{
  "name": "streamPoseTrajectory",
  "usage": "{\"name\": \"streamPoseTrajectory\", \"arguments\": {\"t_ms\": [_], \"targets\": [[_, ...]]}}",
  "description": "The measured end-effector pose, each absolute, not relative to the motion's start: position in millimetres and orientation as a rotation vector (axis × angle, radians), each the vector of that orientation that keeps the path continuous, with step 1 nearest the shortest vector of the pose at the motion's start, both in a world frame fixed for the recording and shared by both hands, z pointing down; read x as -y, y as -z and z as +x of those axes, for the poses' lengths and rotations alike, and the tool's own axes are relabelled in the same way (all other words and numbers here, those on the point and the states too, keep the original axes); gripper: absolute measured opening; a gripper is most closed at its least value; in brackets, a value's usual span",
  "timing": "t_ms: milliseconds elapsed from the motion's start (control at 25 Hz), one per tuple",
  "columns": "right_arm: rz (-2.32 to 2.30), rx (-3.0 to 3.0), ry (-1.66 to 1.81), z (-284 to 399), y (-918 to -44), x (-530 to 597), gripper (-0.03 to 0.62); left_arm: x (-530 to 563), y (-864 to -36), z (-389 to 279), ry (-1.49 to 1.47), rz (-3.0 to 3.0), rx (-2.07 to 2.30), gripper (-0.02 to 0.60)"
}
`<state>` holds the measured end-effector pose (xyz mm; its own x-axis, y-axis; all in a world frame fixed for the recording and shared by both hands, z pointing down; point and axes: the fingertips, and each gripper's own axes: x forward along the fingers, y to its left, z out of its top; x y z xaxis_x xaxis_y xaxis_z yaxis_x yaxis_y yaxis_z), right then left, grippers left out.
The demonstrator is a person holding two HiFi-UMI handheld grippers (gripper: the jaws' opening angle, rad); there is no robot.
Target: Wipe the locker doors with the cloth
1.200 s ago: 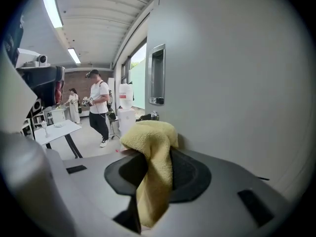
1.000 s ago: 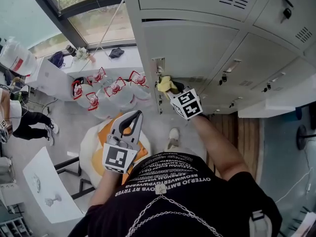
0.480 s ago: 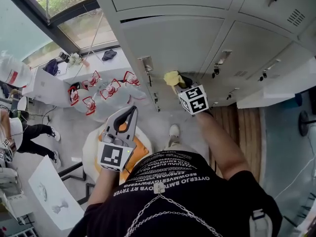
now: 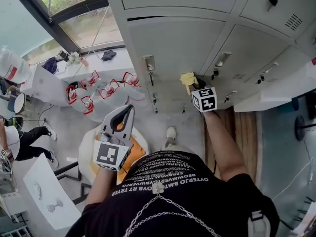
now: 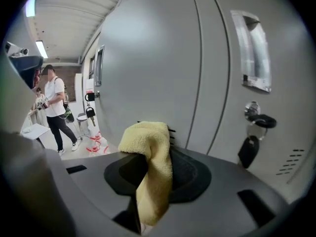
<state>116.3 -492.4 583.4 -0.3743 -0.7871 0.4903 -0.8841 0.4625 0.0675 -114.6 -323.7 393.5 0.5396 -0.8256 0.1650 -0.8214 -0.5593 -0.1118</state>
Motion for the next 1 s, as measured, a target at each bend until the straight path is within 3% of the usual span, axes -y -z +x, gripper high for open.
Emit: {"name": "streamPoseTrajectory", "arguments": {"t_ms": [280,1000], "targets": [[1.521,2.155,-0.339,165,-588,470,0.106,304,-395,-128,0.269,-2.74,-1.494,0.006],[1.643,2.443,-0.011,129,-407,251,0.101,246,-384,-120,0.216,-2.767,-1.356,0.006]]}}
